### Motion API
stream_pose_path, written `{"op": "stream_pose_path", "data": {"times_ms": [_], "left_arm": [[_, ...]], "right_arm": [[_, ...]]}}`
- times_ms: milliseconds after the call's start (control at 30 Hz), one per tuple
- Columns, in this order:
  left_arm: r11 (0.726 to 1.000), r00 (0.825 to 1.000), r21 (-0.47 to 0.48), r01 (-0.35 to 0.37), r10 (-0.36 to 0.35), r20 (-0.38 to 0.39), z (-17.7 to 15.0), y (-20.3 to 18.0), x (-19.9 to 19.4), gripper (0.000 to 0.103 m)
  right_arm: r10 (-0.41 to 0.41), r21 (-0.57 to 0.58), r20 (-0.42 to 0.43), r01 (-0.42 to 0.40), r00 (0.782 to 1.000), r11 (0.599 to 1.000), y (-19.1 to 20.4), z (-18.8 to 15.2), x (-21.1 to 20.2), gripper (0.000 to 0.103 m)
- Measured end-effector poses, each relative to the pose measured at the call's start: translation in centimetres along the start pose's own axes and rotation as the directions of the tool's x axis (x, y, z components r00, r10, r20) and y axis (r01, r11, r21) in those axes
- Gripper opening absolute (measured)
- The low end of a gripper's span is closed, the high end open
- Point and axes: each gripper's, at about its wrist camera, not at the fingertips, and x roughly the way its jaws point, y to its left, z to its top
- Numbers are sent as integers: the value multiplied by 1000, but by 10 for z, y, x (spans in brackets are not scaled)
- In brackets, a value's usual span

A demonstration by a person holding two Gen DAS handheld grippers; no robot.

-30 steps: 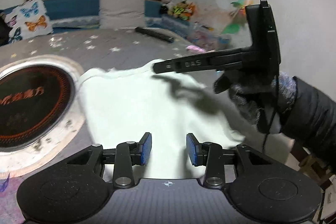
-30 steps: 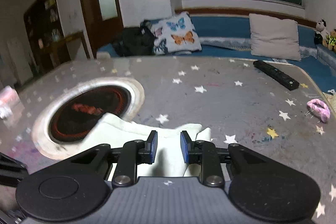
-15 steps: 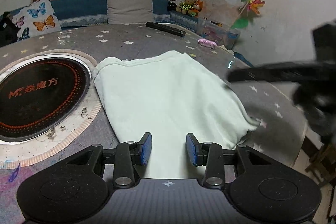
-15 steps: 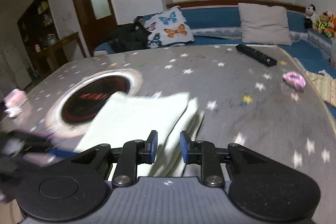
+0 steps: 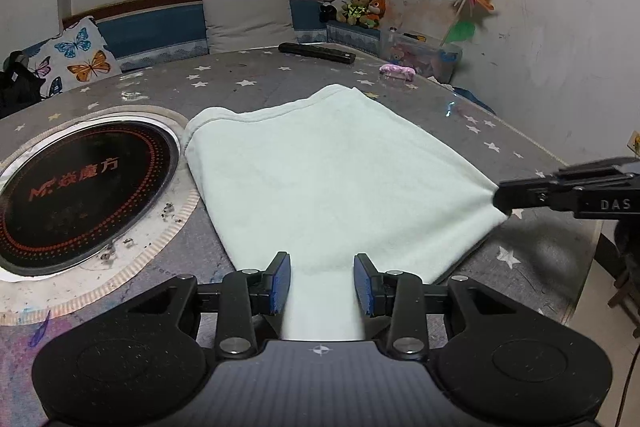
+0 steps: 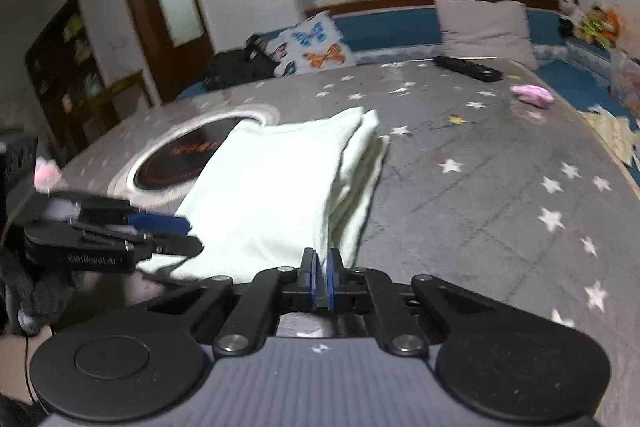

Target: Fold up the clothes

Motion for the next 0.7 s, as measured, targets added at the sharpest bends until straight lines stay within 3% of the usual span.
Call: {"op": "stream_pose_path", "data": {"times_ms": [200,267,400,533,700], "left_arm": [[1000,1000,10,-6,6,3,-2,-1,0,38],[1000,1000,11,-7,7,2,-1,-2,0,38],[1000,1000,14,-12,11,4,-1,-3,0,39],[1000,1000,13,-12,12,2,-1,-3,0,40],[1000,1000,7,-7,7,1,-1,-3,-1,41]], "right_arm": [[-6,79,-31,8,1000,997,-9,-12,3,5],[-11,94,-8,12,1000,996,-12,-7,-2,10],[-65,17,78,64,995,998,-1,12,-12,12],[-21,-86,132,33,991,996,23,32,1,12],[-17,-205,119,41,993,978,43,43,43,12]]}}
